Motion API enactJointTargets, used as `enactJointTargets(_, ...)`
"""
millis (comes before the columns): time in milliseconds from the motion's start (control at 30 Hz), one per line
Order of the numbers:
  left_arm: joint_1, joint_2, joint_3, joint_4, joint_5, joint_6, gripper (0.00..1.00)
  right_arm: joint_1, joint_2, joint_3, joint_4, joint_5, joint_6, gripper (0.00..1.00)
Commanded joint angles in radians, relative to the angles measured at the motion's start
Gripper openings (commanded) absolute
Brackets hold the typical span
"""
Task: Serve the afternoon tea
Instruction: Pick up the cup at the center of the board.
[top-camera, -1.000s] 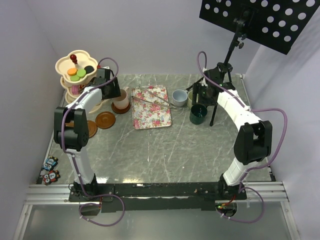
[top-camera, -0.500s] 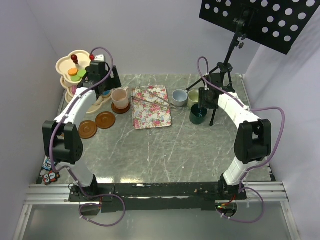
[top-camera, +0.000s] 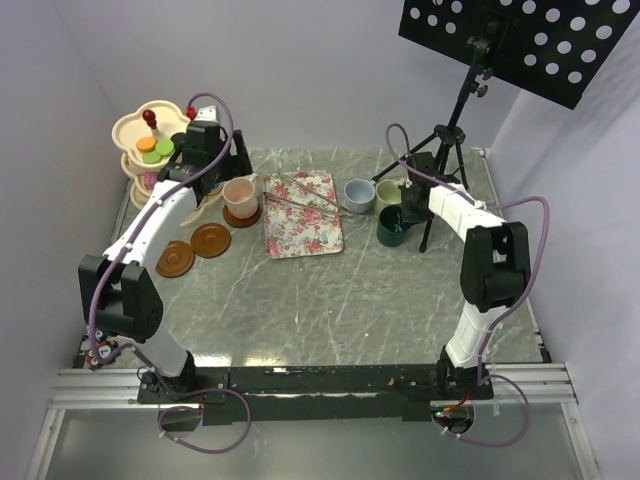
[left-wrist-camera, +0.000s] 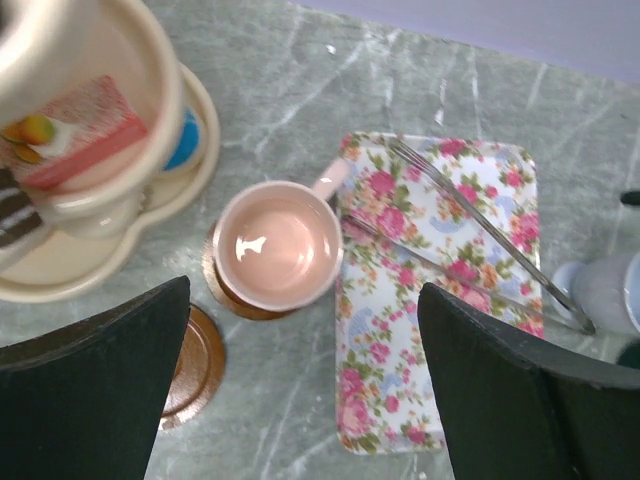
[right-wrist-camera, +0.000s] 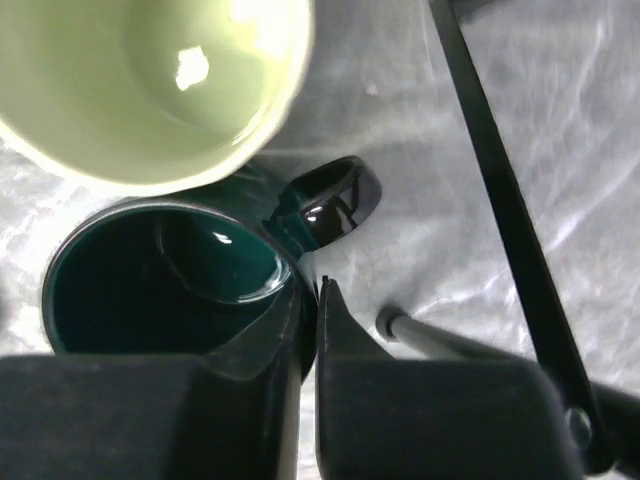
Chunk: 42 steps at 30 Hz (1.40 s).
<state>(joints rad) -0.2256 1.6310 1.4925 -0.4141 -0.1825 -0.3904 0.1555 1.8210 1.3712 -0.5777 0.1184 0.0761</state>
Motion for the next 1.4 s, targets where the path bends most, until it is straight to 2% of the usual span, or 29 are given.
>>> enactJointTargets(0,-0.066,-0.053,0.075,-0.035,-0.018,-0.034,0.99,-0.007,-0.018,0.038,0.007,-0.014,0.005,0.00)
enactJointTargets(167,-0.225,-0.001,0.247,-0.103,-0.071,-0.093,0.97,-0.005,-0.080,0.066,-0.092,-0.042,0.030,0.00)
enactJointTargets(367,-0.371,0.099,0.318,-0.084,0.052,-0.188,0.98,0.018,-0.232,0.040,-0.134,-0.114,0.092,0.00)
enactJointTargets(567,-0.420,0.181,0.328,-0.066,0.245,-0.249,0.99,0.078,-0.319,0.071,-0.149,-0.187,0.158,0.00)
enactJointTargets(700,-0.454,0.190,0.321,-0.054,0.299,-0.262,1.00,0.148,-0.331,0.097,-0.143,-0.181,0.169,0.00)
enactJointTargets(900,-0.485,0.185,0.272,-0.106,0.302,-0.249,0.99,0.234,-0.339,0.117,-0.129,-0.160,0.180,0.00)
enactJointTargets(1067,-0.532,0.202,0.264,-0.235,0.186,-0.194,0.90,0.271,-0.361,0.118,-0.116,-0.151,0.192,0.00)
enactJointTargets(1133,-0.554,0.204,0.264,-0.255,0.135,-0.182,0.75,0.288,-0.368,0.115,-0.106,-0.151,0.192,0.00)
enactJointTargets(1167,-0.563,0.207,0.267,-0.264,0.111,-0.183,0.60,0.295,-0.370,0.114,-0.103,-0.148,0.192,0.00)
enactJointTargets(1333,-0.578,0.198,0.267,-0.267,0.034,-0.212,0.01,0.334,-0.364,0.105,-0.105,-0.143,0.192,0.01)
enactJointTargets(1367,-0.577,0.190,0.255,-0.264,0.029,-0.215,0.01,0.338,-0.365,0.100,-0.105,-0.145,0.195,0.12)
